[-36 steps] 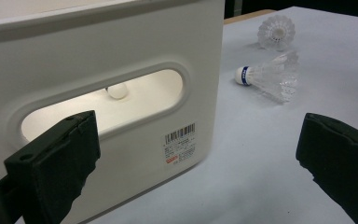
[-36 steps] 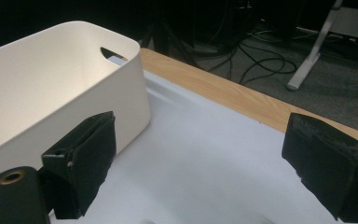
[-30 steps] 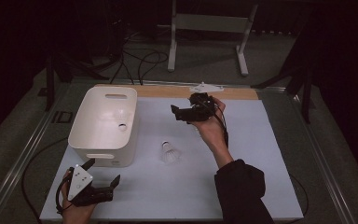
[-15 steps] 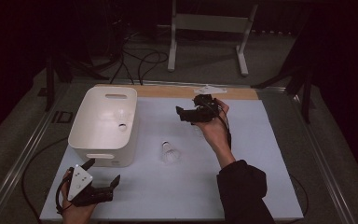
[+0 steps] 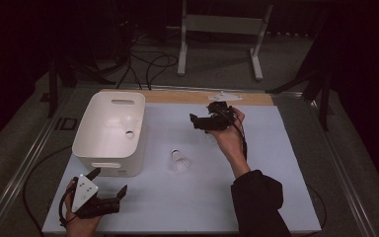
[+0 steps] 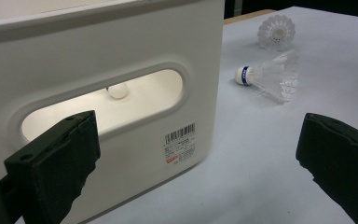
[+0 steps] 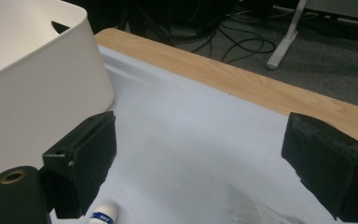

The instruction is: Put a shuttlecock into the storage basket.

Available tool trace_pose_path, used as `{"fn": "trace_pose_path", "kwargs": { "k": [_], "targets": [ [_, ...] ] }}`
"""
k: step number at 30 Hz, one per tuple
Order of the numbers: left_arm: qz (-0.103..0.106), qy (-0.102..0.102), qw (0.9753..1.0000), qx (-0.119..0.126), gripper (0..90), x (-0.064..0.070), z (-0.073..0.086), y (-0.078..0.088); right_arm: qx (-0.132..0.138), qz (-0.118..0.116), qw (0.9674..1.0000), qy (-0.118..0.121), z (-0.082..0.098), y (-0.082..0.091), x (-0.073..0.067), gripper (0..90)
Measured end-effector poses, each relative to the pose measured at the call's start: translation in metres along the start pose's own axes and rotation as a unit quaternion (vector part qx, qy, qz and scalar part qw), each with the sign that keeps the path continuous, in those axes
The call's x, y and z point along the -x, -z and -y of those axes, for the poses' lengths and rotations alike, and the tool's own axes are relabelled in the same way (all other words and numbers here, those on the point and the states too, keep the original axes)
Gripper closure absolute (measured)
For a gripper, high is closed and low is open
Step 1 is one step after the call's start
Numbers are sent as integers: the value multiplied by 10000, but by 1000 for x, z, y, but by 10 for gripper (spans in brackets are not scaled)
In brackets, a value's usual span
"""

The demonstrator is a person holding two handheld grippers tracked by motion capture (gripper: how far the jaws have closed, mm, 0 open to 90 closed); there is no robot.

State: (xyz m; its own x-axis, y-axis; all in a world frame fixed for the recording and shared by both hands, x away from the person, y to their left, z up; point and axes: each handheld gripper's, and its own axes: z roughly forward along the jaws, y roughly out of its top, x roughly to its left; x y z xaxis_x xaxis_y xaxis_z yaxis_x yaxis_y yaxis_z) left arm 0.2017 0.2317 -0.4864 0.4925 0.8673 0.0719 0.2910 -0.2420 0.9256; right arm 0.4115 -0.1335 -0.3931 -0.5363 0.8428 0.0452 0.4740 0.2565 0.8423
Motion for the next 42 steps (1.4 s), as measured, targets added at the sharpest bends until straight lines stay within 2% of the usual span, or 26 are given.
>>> {"fn": "trace_pose_path", "kwargs": {
  "k": [42],
  "targets": [
    [8, -14, 10000, 1, 3, 1, 0, 0, -392, 347, 9982, -286, 28, -16, 28, 100]
  ]
}}
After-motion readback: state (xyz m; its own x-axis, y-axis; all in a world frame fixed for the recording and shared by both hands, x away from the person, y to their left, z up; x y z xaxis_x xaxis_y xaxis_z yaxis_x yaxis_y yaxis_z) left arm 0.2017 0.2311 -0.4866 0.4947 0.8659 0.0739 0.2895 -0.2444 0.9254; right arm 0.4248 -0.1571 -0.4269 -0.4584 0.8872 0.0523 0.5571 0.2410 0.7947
